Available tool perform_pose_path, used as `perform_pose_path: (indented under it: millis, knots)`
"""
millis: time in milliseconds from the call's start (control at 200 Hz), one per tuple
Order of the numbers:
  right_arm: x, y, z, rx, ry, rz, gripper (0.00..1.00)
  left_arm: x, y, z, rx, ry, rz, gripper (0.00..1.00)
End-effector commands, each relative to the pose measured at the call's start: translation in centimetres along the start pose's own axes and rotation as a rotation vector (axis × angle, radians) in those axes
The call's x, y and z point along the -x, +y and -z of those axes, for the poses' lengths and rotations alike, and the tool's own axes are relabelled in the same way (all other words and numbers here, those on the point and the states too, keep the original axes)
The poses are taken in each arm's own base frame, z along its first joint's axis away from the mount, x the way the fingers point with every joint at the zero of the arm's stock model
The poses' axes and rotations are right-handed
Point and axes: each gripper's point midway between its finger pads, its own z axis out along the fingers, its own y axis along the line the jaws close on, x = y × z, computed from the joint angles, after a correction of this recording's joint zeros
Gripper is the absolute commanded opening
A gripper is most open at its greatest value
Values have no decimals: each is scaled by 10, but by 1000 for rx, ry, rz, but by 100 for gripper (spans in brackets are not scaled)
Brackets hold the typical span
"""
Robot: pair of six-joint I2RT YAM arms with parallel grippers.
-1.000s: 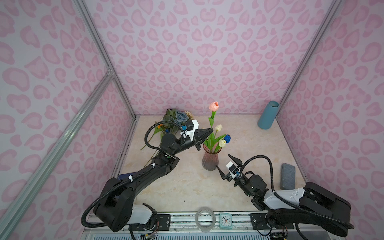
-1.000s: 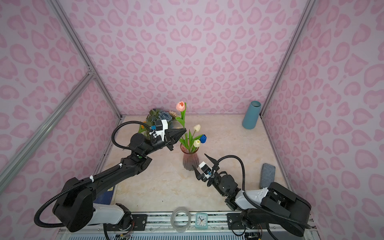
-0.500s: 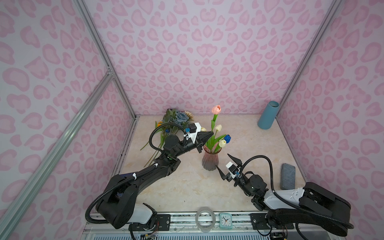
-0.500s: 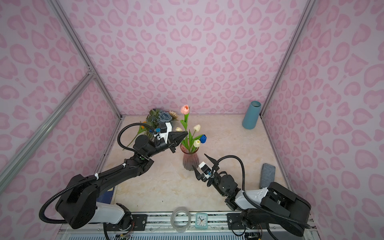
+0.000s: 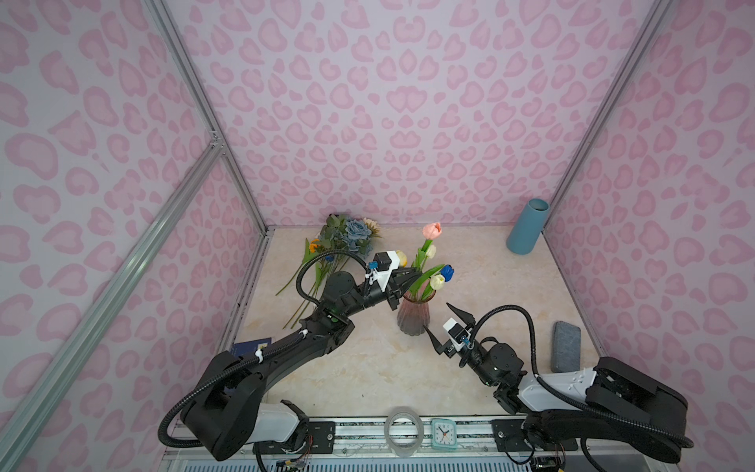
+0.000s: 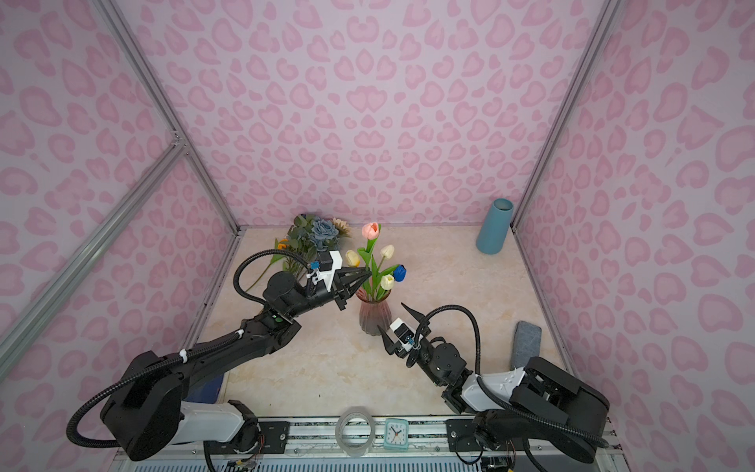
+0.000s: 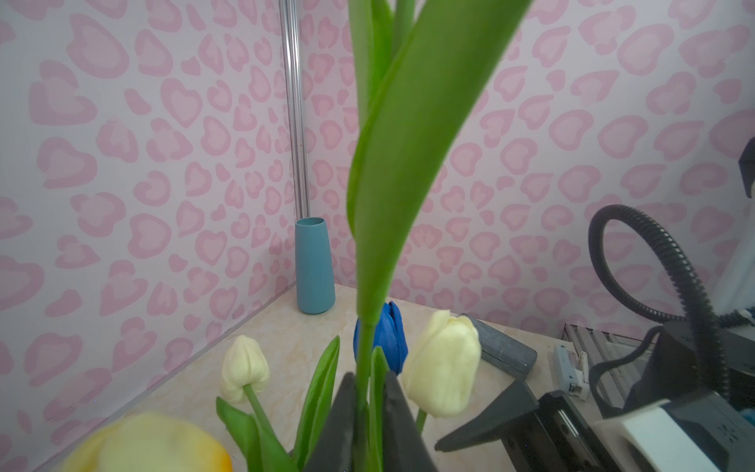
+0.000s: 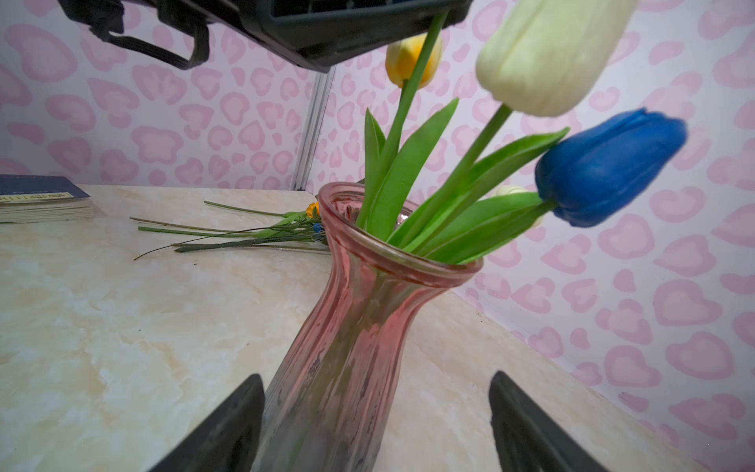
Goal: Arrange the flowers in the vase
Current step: 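Lower the pink tulip stem into the vase with the left gripper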
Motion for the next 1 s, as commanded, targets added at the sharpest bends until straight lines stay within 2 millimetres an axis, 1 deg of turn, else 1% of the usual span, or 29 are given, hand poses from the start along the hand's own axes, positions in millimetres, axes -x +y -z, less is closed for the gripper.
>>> perform_pose_path:
  millis: [0, 125, 285, 415, 545, 640, 760, 840, 880, 995]
  knots:
    - [6, -2, -1, -10, -25, -5, 85, 0, -3, 5, 7, 6, -11, 20]
    - [7, -1, -1, -6, -27, -8, 85, -8, -5, 12, 22, 35, 0, 23]
    - [7, -1, -1, -7, -30, -11, 85, -25, -1, 13, 47, 108, 29, 23]
    - [7, -1, -1, -4, -29, -10, 86, -28, 5, 12, 81, 144, 43, 21]
    - [7, 0, -1, -3, -29, -10, 86, -33, 7, 11, 86, 207, 63, 20]
    - [8, -1, -1, -4, -32, -12, 86, -38, 11, 15, 119, 249, 80, 22]
    - [8, 0, -1, 1, -32, -16, 86, -44, 18, 22, 181, 325, 99, 29]
    - [6, 1, -3, 4, -27, -16, 86, -44, 22, 26, 218, 368, 115, 30]
    - [6, 2, -3, 6, -28, -18, 86, -49, 25, 29, 239, 416, 134, 30]
    - [7, 2, -2, 3, -35, -20, 86, -52, 29, 31, 268, 504, 149, 33]
